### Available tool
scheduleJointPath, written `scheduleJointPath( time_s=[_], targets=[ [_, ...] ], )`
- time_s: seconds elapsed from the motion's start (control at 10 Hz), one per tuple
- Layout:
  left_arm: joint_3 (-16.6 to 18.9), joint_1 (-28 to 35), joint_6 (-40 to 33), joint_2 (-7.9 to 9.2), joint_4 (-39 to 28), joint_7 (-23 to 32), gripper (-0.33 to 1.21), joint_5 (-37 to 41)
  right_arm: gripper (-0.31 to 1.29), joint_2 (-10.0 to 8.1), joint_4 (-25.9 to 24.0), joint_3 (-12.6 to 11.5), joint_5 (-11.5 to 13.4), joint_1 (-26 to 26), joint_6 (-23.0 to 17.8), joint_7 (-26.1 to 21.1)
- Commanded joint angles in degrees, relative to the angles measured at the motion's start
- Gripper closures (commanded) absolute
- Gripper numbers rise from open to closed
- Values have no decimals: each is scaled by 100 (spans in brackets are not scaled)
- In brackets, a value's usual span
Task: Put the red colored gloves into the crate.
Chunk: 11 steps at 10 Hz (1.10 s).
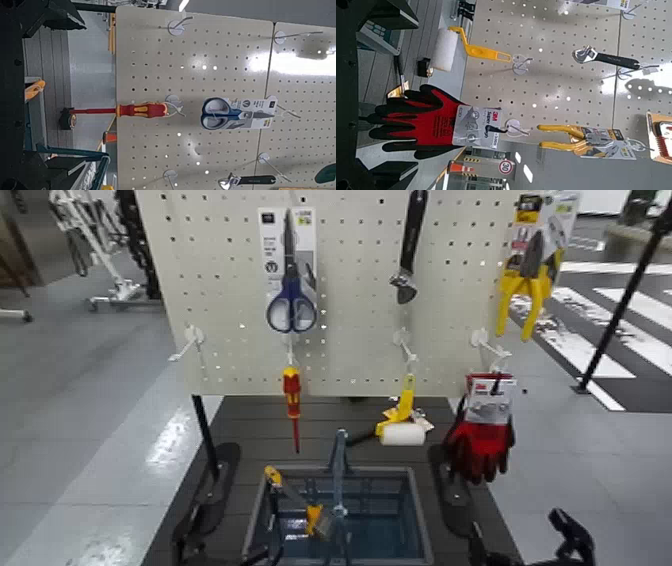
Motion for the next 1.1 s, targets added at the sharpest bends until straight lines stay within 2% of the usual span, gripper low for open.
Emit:
scheduleJointPath(
  time_s=[0.1,0.4,0.5,0.6,0.7,0.8,0.9,1.0,1.1],
  targets=[
    [6,9,-1,-483,8,-2,10,-3,6,-47,-17,0,-9,0,35,9],
    [6,9,-27,-483,17,-2,10,6,6,-21,-114,-88,-44,-44,185,88],
    [6,9,-27,-492,17,-2,10,6,6,-4,-122,-158,-62,-105,272,299],
    [6,9,-27,-492,17,-2,10,6,6,-4,-131,-211,-132,-176,343,413],
    [6,18,-27,-501,17,-2,10,6,6,-4,-157,-351,-396,-246,598,528],
    [6,9,-27,-518,25,-11,10,6,6,5,-131,-606,-563,-430,765,730],
    [-12,9,-27,-518,25,-11,10,6,7,49,-114,-1054,-694,-720,1160,1389],
    [-21,9,-19,-518,34,-11,10,14,9,49,-61,-1380,-896,-993,1573,1872],
    [-38,1,-10,-518,34,-11,10,14,8,23,27,-1617,-976,-1318,1986,2286]
  ],
)
